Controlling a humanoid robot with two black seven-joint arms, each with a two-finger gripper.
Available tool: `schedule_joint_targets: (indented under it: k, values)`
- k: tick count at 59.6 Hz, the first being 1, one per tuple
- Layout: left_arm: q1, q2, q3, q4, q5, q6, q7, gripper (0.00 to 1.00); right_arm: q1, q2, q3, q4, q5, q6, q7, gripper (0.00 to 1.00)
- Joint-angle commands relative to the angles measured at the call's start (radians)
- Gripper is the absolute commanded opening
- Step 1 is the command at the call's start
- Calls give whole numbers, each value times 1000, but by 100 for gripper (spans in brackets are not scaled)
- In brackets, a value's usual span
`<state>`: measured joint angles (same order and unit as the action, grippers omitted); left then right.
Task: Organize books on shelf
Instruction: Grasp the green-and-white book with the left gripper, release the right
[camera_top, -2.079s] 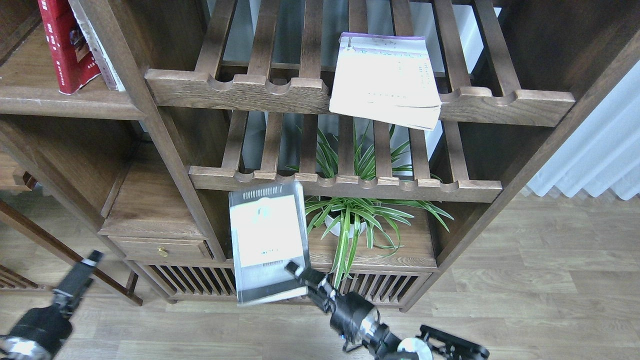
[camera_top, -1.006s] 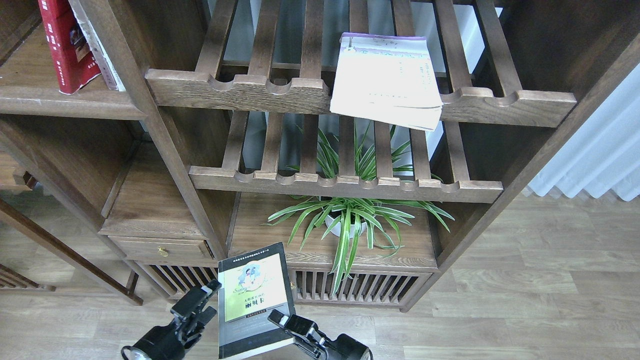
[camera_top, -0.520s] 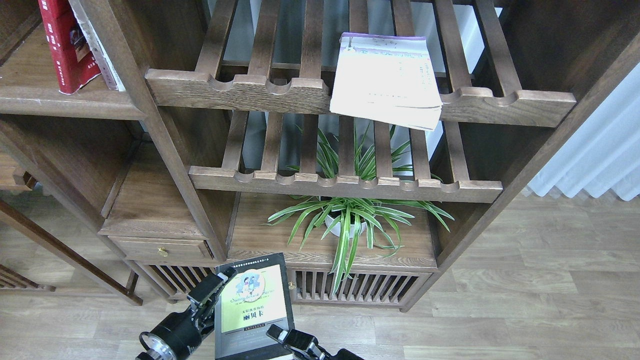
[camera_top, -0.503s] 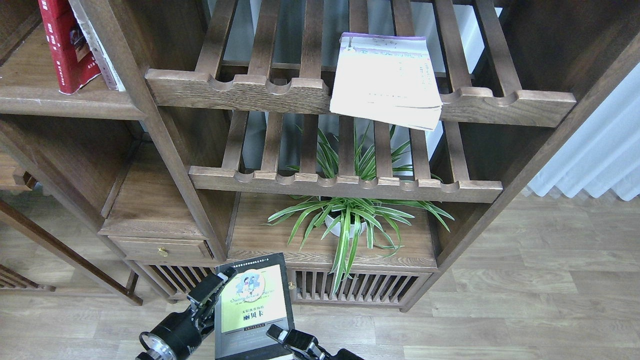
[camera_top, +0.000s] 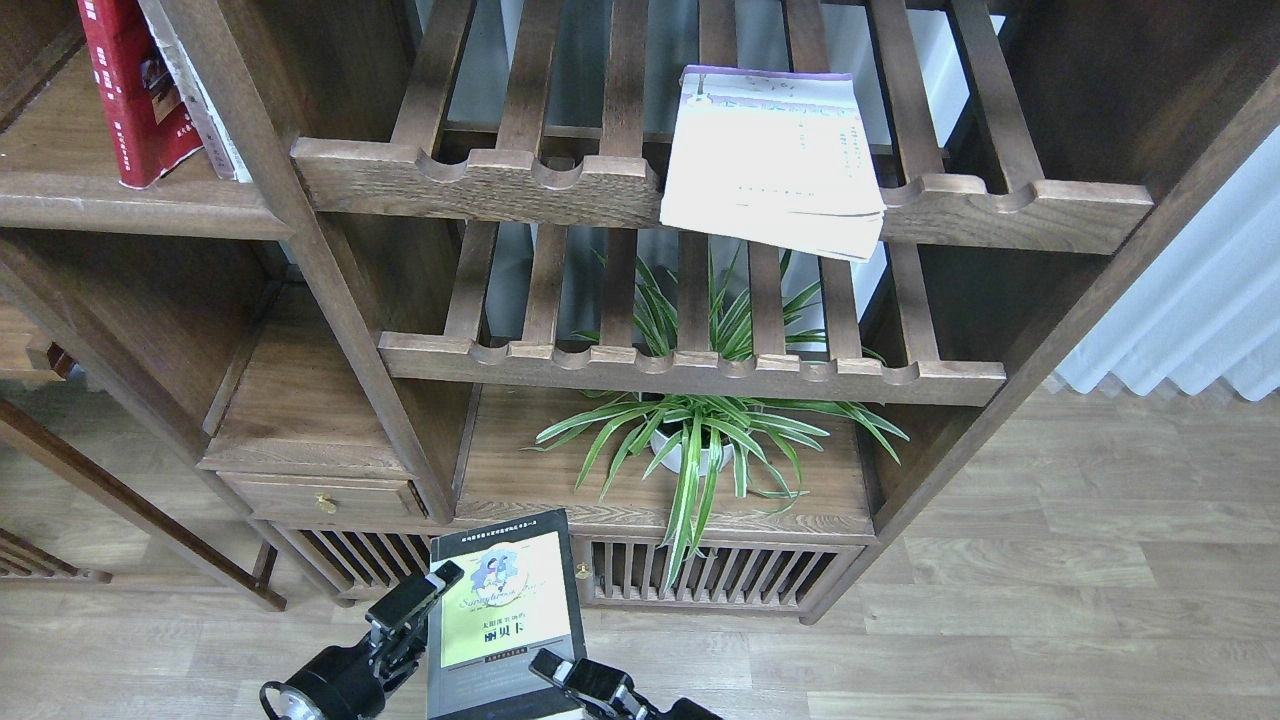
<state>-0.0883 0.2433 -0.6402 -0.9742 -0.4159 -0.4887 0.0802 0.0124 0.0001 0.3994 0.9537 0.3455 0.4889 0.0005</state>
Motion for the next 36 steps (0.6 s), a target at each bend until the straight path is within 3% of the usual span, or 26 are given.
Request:
schedule_joint_targets:
  k: [1, 6, 13, 22, 36]
  values:
    - [-2, -9, 10, 0, 0, 0, 3, 79, -5, 0, -2, 0, 0, 0, 0, 5]
    - [-1, -9, 10, 0, -1, 0, 59, 67, -6, 0, -4, 0, 0, 0, -2, 5]
    - [1, -9, 7, -1, -7, 0, 101, 48, -6, 0, -4, 0, 0, 0, -2, 5]
    - [7, -9, -2, 0, -12, 0, 127, 9, -11, 0, -1, 0, 0, 0, 0, 5]
    - [4, 7, -4, -1, -6, 0, 142, 7, -3, 0, 15, -3, 1, 0, 1, 5]
